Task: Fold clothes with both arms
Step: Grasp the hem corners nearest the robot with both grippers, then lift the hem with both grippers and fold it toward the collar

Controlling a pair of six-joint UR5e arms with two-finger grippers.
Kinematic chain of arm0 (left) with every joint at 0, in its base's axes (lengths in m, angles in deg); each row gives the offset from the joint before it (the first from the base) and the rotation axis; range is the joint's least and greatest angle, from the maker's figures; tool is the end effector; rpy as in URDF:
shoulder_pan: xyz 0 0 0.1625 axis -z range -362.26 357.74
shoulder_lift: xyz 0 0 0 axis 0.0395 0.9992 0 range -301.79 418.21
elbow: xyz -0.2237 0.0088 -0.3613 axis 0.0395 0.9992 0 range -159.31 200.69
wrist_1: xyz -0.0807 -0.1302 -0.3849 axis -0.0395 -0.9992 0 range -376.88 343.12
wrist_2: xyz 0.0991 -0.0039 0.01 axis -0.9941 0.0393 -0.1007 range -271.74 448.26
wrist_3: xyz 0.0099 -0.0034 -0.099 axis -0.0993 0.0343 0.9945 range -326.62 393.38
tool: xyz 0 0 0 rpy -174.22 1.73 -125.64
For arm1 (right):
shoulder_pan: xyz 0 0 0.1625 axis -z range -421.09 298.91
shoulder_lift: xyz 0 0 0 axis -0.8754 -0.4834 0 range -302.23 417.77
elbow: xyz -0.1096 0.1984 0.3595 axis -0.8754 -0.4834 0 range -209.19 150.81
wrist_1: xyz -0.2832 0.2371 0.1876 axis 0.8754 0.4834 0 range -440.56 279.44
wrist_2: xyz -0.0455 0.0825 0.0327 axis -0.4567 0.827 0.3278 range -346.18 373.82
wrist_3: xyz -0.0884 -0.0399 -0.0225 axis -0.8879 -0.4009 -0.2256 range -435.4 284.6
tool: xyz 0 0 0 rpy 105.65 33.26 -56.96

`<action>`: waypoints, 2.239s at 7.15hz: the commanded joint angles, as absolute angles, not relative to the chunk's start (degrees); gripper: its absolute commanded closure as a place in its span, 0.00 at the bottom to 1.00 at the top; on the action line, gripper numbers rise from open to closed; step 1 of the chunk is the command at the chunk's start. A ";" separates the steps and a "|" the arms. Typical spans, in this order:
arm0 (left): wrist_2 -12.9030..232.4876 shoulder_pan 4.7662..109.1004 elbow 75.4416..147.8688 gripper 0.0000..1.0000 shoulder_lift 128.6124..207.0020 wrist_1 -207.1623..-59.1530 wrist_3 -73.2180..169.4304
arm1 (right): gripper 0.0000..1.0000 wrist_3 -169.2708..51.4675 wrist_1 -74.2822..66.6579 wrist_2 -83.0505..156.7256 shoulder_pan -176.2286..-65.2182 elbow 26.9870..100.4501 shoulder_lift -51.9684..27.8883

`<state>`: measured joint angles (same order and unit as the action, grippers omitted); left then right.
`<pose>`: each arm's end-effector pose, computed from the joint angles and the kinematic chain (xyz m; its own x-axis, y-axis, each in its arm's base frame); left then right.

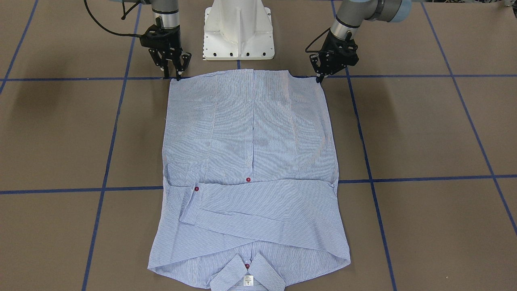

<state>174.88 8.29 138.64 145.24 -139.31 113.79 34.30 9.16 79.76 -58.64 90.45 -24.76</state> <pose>0.4374 -0.2231 0.3909 0.5608 0.0646 -0.8254 0.1403 0.9751 0.1716 -0.5094 -0.1522 0.3589 0.6771 0.2792 0.6809 -0.4636 0.8804 0.1001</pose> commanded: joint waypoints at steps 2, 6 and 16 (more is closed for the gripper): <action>174.92 8.28 138.72 1.00 144.96 -139.31 113.80 | 0.59 34.11 9.18 77.89 -57.93 88.77 -24.67; 174.83 8.28 138.72 1.00 144.96 -139.31 113.80 | 1.00 33.67 9.09 76.75 -58.01 88.76 -24.15; 182.80 8.46 164.56 1.00 144.26 -120.94 113.80 | 1.00 33.67 26.60 83.39 -59.52 116.89 -24.06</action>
<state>179.35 8.37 154.66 144.18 -129.71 113.80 33.67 18.65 80.15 -59.94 107.18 -24.05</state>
